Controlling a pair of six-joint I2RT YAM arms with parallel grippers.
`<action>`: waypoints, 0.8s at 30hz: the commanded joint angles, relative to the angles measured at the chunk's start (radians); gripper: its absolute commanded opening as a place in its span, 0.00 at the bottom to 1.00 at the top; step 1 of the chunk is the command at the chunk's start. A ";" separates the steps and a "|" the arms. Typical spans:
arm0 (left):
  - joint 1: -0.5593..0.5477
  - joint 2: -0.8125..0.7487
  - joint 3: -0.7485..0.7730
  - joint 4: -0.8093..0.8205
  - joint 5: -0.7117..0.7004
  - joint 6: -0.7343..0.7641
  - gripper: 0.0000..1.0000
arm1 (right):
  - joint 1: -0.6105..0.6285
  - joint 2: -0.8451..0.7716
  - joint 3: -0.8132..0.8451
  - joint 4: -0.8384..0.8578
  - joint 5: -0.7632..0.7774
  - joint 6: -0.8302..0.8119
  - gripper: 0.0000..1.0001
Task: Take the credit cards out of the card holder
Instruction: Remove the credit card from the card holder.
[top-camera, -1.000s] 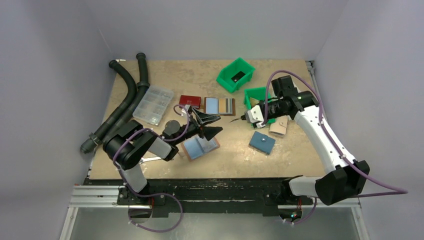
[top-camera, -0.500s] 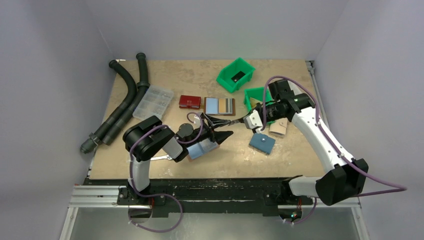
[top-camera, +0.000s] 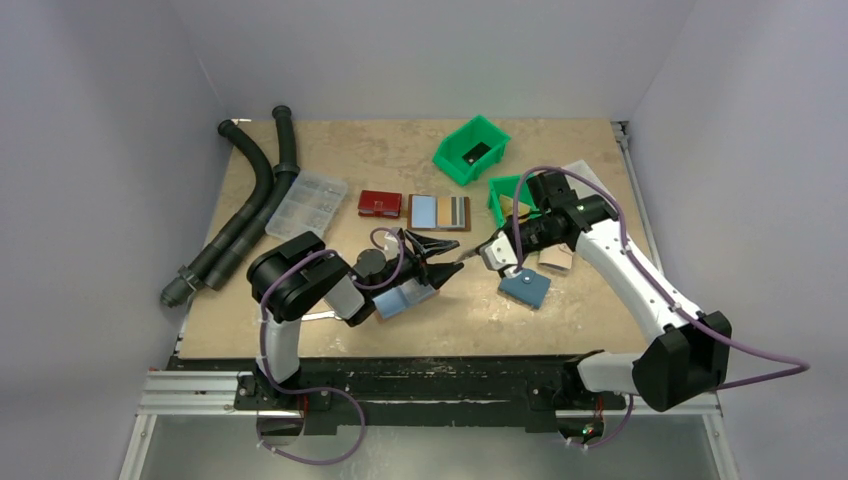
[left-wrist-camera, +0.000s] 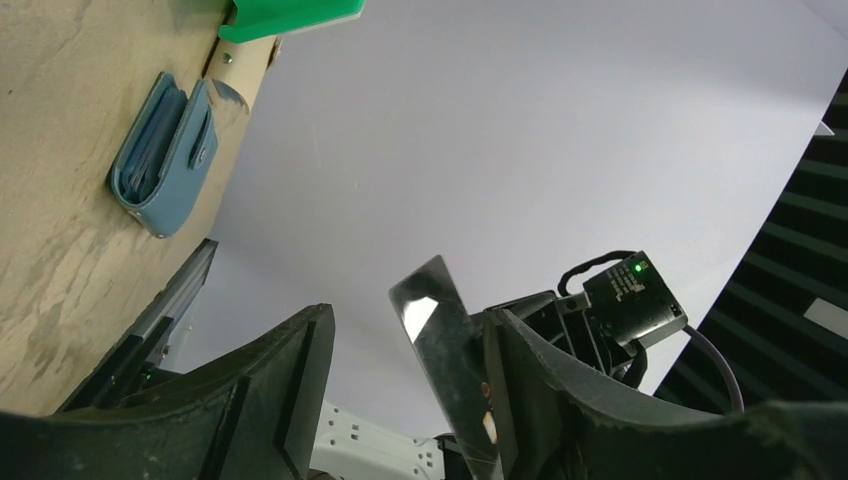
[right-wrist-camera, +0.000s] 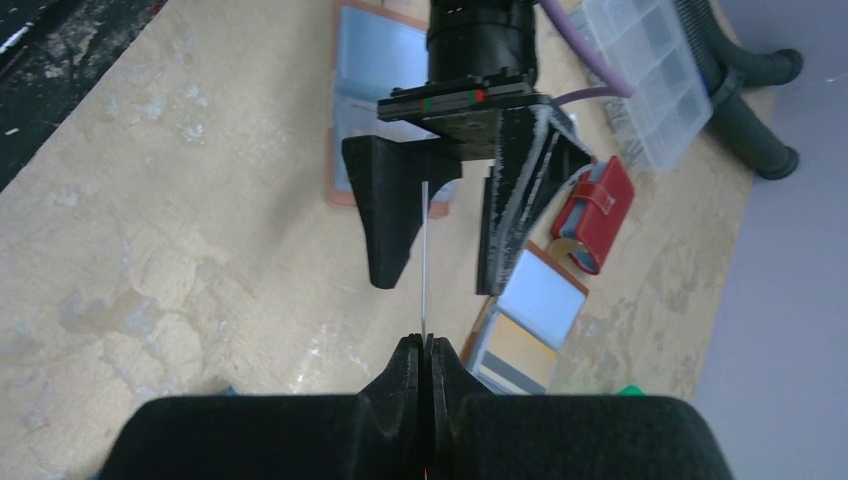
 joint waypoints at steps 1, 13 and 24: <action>-0.006 -0.018 -0.003 0.332 -0.023 -0.079 0.60 | 0.017 -0.010 -0.032 0.015 0.024 -0.016 0.00; -0.006 -0.032 -0.016 0.331 -0.025 -0.071 0.54 | 0.016 -0.031 -0.077 0.081 0.030 0.034 0.00; -0.008 -0.038 -0.011 0.331 -0.012 -0.062 0.38 | 0.044 -0.018 -0.119 0.142 0.051 0.056 0.00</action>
